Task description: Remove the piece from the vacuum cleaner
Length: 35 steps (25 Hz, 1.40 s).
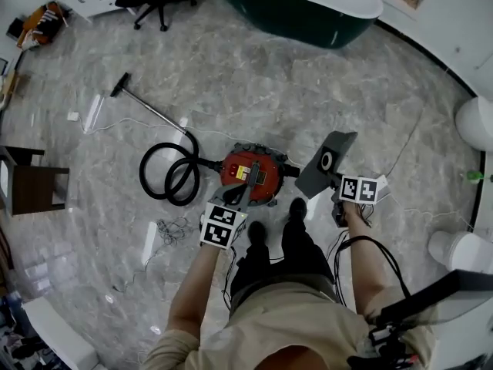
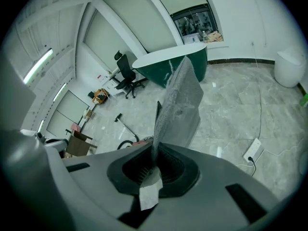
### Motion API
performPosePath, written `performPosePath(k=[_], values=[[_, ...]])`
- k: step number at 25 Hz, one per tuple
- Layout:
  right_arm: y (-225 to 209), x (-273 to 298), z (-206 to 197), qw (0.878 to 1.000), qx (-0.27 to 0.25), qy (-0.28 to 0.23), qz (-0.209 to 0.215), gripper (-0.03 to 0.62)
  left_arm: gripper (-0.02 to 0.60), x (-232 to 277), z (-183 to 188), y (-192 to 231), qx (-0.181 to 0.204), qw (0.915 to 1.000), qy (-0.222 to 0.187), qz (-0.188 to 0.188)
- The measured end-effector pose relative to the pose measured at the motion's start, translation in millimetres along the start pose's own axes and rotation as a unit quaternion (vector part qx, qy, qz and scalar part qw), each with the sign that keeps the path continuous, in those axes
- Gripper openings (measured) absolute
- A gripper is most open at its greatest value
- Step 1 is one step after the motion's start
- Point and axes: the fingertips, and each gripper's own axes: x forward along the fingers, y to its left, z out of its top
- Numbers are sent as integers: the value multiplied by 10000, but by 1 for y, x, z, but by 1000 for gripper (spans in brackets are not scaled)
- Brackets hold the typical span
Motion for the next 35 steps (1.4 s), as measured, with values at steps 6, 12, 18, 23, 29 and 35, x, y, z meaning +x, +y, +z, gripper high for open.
performPosePath(k=[6, 12, 18, 23, 29, 35], values=[[28, -24, 12, 9994, -53, -277, 202, 21, 3, -23, 15, -7, 66, 9998, -195, 27], [79, -50, 33, 9952, -600, -600, 497, 21, 3, -49, 18, -17, -10, 9993, -379, 47], [124, -95, 57, 9853, -1095, -1036, 801, 21, 3, -92, 42, -3, 584, 9938, -834, 450], [153, -122, 47, 9802, -1152, -1245, 1025, 21, 3, -120, 45, -3, 617, 9906, -1145, 415], [185, -136, 14, 9778, -1094, -1393, 1122, 21, 3, -133, 35, -16, 864, 9881, -1274, 34], [203, -148, -15, 9752, -888, -1378, 1491, 21, 3, -127, 23, -37, 1058, 9866, -1164, -429]])
